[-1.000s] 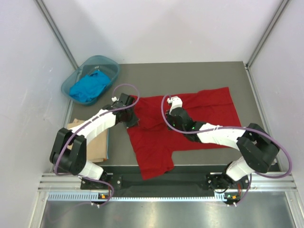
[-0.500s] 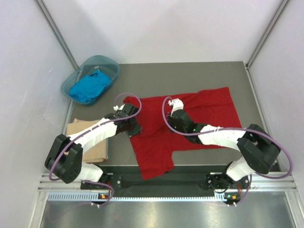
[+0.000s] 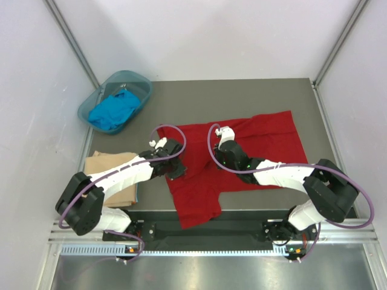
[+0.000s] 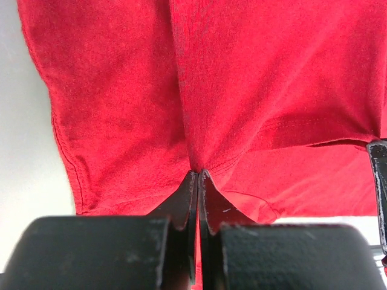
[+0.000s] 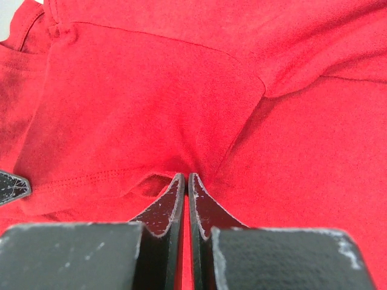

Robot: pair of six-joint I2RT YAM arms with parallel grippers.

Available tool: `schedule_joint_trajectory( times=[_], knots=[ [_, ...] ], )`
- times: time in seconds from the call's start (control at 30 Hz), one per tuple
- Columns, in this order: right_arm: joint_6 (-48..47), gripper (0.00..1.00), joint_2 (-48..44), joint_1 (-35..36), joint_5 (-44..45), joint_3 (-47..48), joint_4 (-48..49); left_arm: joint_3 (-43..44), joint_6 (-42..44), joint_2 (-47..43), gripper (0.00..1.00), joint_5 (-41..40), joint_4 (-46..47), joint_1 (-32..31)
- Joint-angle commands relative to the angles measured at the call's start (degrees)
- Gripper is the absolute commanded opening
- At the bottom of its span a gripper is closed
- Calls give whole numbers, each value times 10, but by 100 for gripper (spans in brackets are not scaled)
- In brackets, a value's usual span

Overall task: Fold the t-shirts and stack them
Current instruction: Fold the tshirt

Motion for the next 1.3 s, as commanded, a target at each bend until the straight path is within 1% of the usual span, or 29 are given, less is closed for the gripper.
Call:
schedule_joint_trajectory(
  times=[0.0, 0.07, 0.13, 0.17, 0.2, 0.23, 0.27, 0.3, 0.33, 0.37, 0.4, 0.43, 0.47, 0.5, 0.53, 0.57, 0.6, 0.63, 0.7, 0.73, 0.8, 0.83, 0.9, 0.93, 0.97, 1.03, 1.2, 1.27],
  knots=[
    [-2, 0, -13, 3, 5, 0, 23, -6, -21, -9, 0, -26, 17, -4],
    [0, 0, -13, 4, 6, -1, 17, -3, -20, -6, 0, -27, 13, -3],
    [8, 0, -17, 2, 6, 2, 4, 12, -15, 0, 7, -37, -1, -3],
    [13, 3, -20, 2, 6, 4, -4, 20, -4, 4, 12, -44, -9, -2],
    [19, 7, -27, 2, 8, 8, -29, 32, 2, 8, 22, -53, -20, -2],
    [34, 12, -33, 1, 11, 16, -44, 63, 16, 17, 25, -85, -55, -1],
    [44, 24, -42, -1, 17, 22, -62, 80, 25, 21, 28, -101, -69, 0],
    [55, 30, -63, -3, 29, 26, -94, 97, 37, 26, 31, -117, -81, 3],
    [75, 34, -74, -11, 33, 34, -102, 120, 65, 33, 32, -134, -83, 5],
    [84, 39, -85, -19, 37, 39, -129, 129, 79, 37, 32, -134, -77, 11],
    [93, 41, -100, -29, 37, 45, -157, 137, 91, 42, 32, -132, -72, 26],
    [111, 42, -105, -60, 36, 58, -171, 149, 117, 48, 33, -131, -63, 34],
    [120, 43, -107, -78, 33, 65, -185, 152, 128, 51, 34, -125, -52, 55],
    [127, 43, -107, -99, 25, 70, -201, 155, 139, 63, 34, -117, -24, 68],
    [142, 43, -106, -146, 25, 79, -209, 157, 158, 71, 34, -100, -6, 81],
    [148, 43, -101, -171, 26, 84, -218, 161, 165, 81, 34, -68, 5, 112],
    [154, 43, -88, -198, 25, 91, -236, 170, 173, 106, 34, -53, 26, 126],
    [165, 43, -79, -251, 24, 111, -246, 178, 185, 121, 34, -45, 32, 139],
    [175, 43, -46, -302, 27, 135, -279, 194, 198, 150, 33, -18, 42, 168],
    [187, 43, -33, -347, 25, 166, -290, 209, 207, 178, 33, -15, 50, 175],
    [206, 43, 15, -386, 19, 218, -324, 236, 217, 220, 32, 6, 60, 192],
    [216, 43, 32, -422, 19, 234, -338, 246, 227, 234, 32, 14, 64, 195],
    [235, 43, 81, -455, 10, 265, -371, 283, 233, 277, 31, 23, 61, 201],
    [239, 42, 95, -481, 9, 288, -378, 295, 237, 289, 31, 26, 51, 202],
    [241, 42, 121, -485, 9, 298, -384, 306, 241, 302, 30, 26, 52, 203],
    [243, 42, 141, -527, 7, 314, -382, 332, 250, 334, 30, 23, 50, 204],
    [241, 41, 190, -565, 21, 336, -377, 390, 260, 404, 29, 2, 21, 210],
    [245, 40, 205, -580, 23, 337, -373, 399, 261, 419, 29, -10, 12, 214]
  ],
)
